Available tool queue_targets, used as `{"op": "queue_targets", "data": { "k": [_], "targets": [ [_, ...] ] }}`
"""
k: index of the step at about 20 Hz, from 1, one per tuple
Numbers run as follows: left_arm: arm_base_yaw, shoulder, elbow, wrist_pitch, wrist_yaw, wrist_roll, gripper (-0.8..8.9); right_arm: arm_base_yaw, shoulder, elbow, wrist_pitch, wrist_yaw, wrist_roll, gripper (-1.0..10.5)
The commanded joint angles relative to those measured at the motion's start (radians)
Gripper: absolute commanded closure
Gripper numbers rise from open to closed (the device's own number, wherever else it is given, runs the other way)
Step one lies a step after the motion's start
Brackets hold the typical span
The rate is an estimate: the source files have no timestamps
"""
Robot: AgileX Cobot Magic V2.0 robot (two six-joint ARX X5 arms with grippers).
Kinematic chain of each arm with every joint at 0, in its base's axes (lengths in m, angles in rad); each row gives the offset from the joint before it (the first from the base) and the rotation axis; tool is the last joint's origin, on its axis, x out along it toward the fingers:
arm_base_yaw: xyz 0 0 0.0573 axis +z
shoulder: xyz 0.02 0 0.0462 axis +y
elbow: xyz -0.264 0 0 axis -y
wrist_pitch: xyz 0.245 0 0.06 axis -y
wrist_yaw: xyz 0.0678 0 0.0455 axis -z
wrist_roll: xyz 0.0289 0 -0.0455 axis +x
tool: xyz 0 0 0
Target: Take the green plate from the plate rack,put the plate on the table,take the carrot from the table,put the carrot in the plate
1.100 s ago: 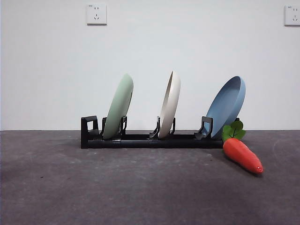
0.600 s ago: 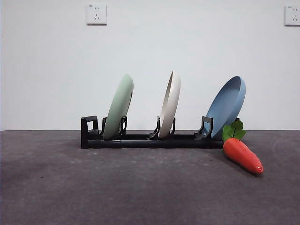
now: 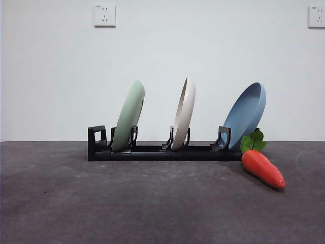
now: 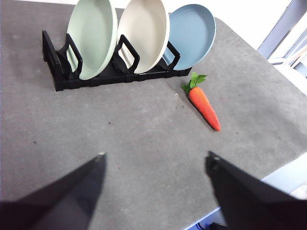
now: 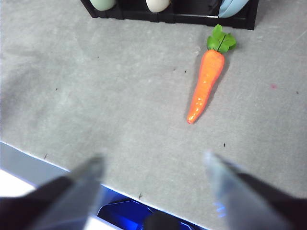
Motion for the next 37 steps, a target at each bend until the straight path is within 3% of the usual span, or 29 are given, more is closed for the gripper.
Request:
{"op": "queue_targets", "data": {
  "k": [1,7,10,18,27,32,37],
  "targets": [
    [0.0,-0.001,0.0,0.004,0.005,-0.005,1.33,0.003,0.0,0.003,0.003,-0.003,0.01,2.0],
    [0.0,0.015,0.0,0.006,0.002,-0.004,1.33,0.003,0.0,0.003,0.003,-0.006,0.01,2.0],
    [-0.019,0.056,0.009,0.084,0.006,-0.027,1.33,0.003,0.0,0.003,0.003,-0.006,0.01,2.0],
    [-0.15,0.492,0.302,0.275,-0.01,-0.028,1.33,0.003,0.032,0.003,0.003,-0.006,0.01,2.0],
    [-0.34,1.065,0.608,0.521,-0.271,-0.014,1.33,0.003,0.033,0.003,0.002,-0.006,0.014,2.0],
    [-0.376,1.271,0.64,0.707,-0.389,-0.014,1.33,0.003,0.033,0.003,-0.01,-0.006,0.017,2.0],
    [-0.396,1.411,0.64,0.819,-0.423,-0.014,1.33,0.003,0.033,0.003,-0.014,-0.006,0.017,2.0]
  ]
}}
